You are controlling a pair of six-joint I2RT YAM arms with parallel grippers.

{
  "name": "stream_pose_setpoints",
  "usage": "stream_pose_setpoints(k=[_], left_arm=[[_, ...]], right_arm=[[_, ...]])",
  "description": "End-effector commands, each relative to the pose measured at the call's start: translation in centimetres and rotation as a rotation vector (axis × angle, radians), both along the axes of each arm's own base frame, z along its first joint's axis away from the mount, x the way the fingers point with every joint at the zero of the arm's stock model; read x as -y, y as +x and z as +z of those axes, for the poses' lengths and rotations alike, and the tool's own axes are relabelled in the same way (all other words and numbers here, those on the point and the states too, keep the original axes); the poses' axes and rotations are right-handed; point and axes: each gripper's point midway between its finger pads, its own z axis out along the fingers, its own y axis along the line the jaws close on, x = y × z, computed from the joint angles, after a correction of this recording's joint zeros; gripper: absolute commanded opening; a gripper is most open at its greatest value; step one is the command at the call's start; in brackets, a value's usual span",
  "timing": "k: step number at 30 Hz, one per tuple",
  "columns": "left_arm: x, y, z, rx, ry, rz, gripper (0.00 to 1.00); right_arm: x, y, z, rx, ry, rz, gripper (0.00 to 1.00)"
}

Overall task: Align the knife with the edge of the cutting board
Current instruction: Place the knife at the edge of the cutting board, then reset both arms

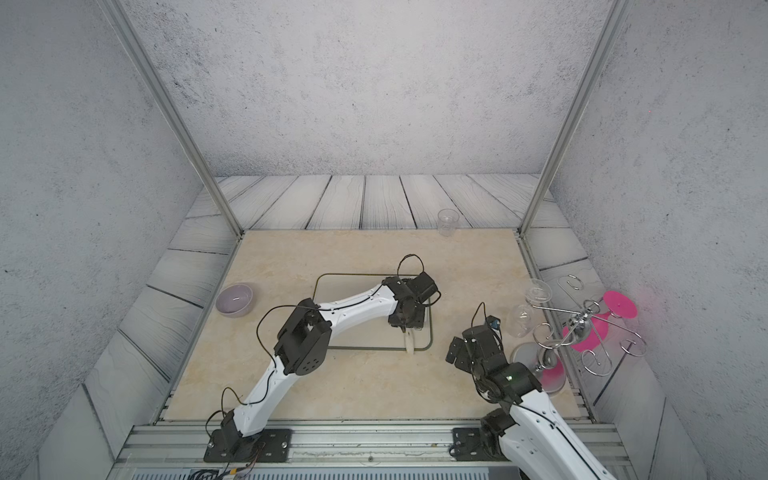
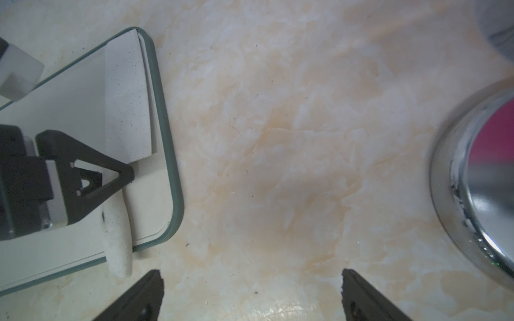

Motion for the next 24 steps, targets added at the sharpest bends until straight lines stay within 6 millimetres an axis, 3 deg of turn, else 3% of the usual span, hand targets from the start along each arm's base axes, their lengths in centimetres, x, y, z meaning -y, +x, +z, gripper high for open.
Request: stream_pose_setpoints(k=[1,5,9,11,14,17,21,24], left_arm=[[-0.9,0.6,3.8,0.059,-0.023,0.001,0.59],[-2.2,1.4,7.4,0.111,-0.056,0.016,0.77],[-4.7,2.1,11.2,0.168,-0.090,0.032,0.99],[-6.7,2.4,13.0,0.196,-0.103,0.051,1.00],[-11.1,3.1,15.5,0.232,-0.124,0.115,1.00],[-16.2,3.2,16.7,0.256,-0.116,0.184,1.00],[-24.0,3.3,17.5,0.317,-0.092,0.317,1.00],[-29.9,2.9,17.1,0.355,-0.066,0.438,1.00]], right_arm=[[0.5,0.2,0.3,0.010,-0.034,-0.006,0.99],[0.3,0.8,1.2,0.027,-0.042,0.008,0.99],[-0.1,1.7,1.9,0.051,-0.039,0.023,0.99],[-0.4,2.3,2.3,0.072,-0.033,0.020,0.99],[-0.7,3.5,2.9,0.115,-0.021,0.005,0.99],[-1.0,5.0,3.7,0.170,-0.026,0.007,0.99],[-0.7,7.1,5.0,0.195,-0.102,-0.005,0.99],[-0.7,8.7,5.4,0.179,-0.177,0.005,0.99]])
